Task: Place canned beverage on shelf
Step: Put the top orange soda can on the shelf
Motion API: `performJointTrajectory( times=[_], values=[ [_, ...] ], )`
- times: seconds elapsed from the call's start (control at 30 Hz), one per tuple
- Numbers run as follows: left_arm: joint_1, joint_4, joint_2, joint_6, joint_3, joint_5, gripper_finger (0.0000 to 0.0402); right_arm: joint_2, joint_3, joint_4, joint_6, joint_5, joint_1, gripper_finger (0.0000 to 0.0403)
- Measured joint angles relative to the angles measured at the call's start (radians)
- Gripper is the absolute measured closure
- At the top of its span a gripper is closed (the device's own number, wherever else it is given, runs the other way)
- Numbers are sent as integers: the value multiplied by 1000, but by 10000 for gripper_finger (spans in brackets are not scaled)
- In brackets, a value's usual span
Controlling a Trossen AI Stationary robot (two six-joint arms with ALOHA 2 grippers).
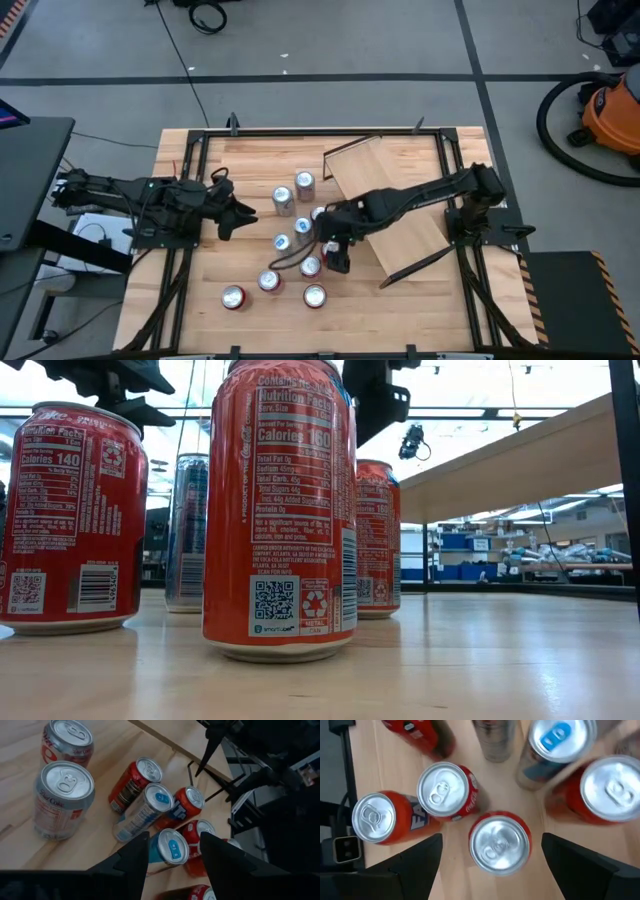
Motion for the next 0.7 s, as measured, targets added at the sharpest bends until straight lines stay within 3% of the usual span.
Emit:
performJointTrajectory(
  times=[0.23,0.43,0.7],
  values=[
    [0,-1,-7,41,0,1,216,61,17,-1,-63,29,23,52],
    [0,-12,-12,41,0,2,216,57,18,-2,-88,114,21,52],
    [0,-14,-13,40,0,2,216,90,16,-6,-68,99,22,52]
  ],
)
